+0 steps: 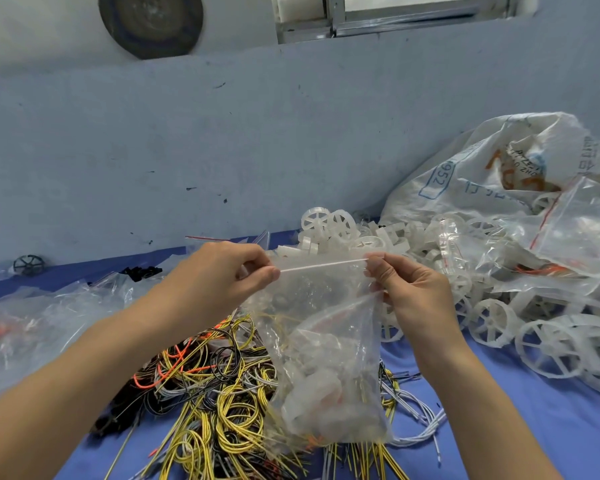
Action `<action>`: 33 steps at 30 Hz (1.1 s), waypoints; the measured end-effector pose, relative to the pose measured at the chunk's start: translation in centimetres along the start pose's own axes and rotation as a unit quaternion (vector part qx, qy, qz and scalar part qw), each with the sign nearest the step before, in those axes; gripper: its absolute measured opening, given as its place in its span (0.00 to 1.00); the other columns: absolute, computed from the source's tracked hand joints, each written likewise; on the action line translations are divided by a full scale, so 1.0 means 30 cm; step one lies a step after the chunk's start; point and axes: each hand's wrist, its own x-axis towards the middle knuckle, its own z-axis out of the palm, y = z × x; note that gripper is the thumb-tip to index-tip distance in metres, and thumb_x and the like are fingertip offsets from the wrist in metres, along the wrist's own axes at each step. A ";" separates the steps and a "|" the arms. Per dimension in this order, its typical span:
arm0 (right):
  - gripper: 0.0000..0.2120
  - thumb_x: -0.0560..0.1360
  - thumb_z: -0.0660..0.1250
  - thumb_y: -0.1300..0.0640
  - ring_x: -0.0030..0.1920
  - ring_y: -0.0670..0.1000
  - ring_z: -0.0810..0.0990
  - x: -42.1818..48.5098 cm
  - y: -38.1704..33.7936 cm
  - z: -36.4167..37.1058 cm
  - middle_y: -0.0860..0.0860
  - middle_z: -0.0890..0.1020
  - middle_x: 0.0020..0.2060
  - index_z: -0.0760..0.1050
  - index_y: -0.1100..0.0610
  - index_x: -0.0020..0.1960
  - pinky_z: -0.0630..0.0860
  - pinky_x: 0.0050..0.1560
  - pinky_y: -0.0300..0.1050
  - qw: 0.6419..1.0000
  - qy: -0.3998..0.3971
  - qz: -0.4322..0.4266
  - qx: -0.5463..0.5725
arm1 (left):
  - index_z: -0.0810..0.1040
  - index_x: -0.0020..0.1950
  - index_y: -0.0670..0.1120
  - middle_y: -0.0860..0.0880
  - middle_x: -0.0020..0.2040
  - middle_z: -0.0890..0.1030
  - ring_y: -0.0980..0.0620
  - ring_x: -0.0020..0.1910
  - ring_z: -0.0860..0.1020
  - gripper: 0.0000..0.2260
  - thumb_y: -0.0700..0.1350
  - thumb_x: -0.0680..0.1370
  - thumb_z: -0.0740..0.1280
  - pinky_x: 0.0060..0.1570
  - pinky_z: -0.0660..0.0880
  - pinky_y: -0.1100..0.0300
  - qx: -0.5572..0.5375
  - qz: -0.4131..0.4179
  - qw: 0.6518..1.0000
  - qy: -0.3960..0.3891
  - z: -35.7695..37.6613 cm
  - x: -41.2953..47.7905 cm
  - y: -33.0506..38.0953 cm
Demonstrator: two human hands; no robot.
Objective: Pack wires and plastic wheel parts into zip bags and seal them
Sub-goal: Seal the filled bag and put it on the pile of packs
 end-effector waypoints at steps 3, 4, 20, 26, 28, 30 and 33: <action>0.02 0.74 0.72 0.57 0.32 0.44 0.77 -0.002 -0.002 0.002 0.50 0.83 0.34 0.85 0.53 0.45 0.76 0.33 0.35 1.000 -0.006 -0.003 -0.007 | 0.76 0.43 0.60 0.60 0.38 0.79 0.63 0.37 0.77 0.06 0.59 0.76 0.62 0.37 0.74 0.65 -0.004 -0.007 1.000 -0.010 -0.007 -0.006 -0.010; 0.02 0.74 0.72 0.58 0.31 0.44 0.77 -0.002 -0.001 0.001 0.50 0.83 0.34 0.84 0.54 0.45 0.75 0.33 0.34 1.000 -0.003 -0.003 -0.006 | 0.76 0.43 0.60 0.60 0.38 0.79 0.63 0.37 0.77 0.06 0.58 0.77 0.63 0.37 0.73 0.66 -0.006 -0.007 1.000 -0.012 -0.009 -0.008 -0.011; 0.03 0.73 0.72 0.55 0.32 0.43 0.78 -0.001 0.003 -0.001 0.48 0.84 0.34 0.85 0.51 0.45 0.76 0.34 0.35 1.000 -0.003 -0.016 -0.001 | 0.78 0.49 0.55 0.62 0.42 0.79 0.63 0.41 0.77 0.23 0.68 0.68 0.55 0.39 0.70 0.68 0.013 -0.024 1.000 -0.001 -0.017 -0.018 -0.029; 0.04 0.74 0.72 0.54 0.34 0.45 0.76 -0.025 -0.002 0.036 0.49 0.84 0.35 0.85 0.50 0.42 0.75 0.38 0.35 0.996 -0.065 -0.062 -0.027 | 0.76 0.59 0.57 0.61 0.49 0.79 0.60 0.47 0.78 0.28 0.72 0.72 0.51 0.47 0.77 0.57 0.026 0.060 0.995 -0.070 0.058 0.122 0.158; 0.05 0.75 0.71 0.54 0.35 0.46 0.75 -0.030 -0.001 0.030 0.52 0.83 0.35 0.85 0.50 0.43 0.74 0.37 0.37 0.995 -0.071 -0.070 -0.027 | 0.77 0.52 0.54 0.58 0.43 0.79 0.54 0.43 0.78 0.21 0.66 0.78 0.52 0.41 0.75 0.55 0.070 0.099 0.990 -0.072 0.088 0.168 0.209; 0.05 0.77 0.70 0.58 0.34 0.45 0.76 -0.029 -0.002 0.018 0.49 0.83 0.34 0.84 0.52 0.45 0.74 0.36 0.35 0.996 -0.066 -0.062 -0.016 | 0.76 0.49 0.52 0.55 0.41 0.78 0.51 0.41 0.76 0.20 0.61 0.81 0.50 0.40 0.74 0.53 0.099 0.120 0.986 -0.067 0.105 0.201 0.233; 0.03 0.76 0.70 0.59 0.33 0.45 0.76 -0.020 -0.009 0.007 0.47 0.82 0.32 0.84 0.55 0.47 0.74 0.35 0.34 0.998 -0.045 -0.032 0.017 | 0.75 0.46 0.51 0.53 0.39 0.77 0.48 0.40 0.75 0.25 0.63 0.79 0.43 0.40 0.75 0.51 0.110 0.133 0.983 -0.058 0.119 0.221 0.242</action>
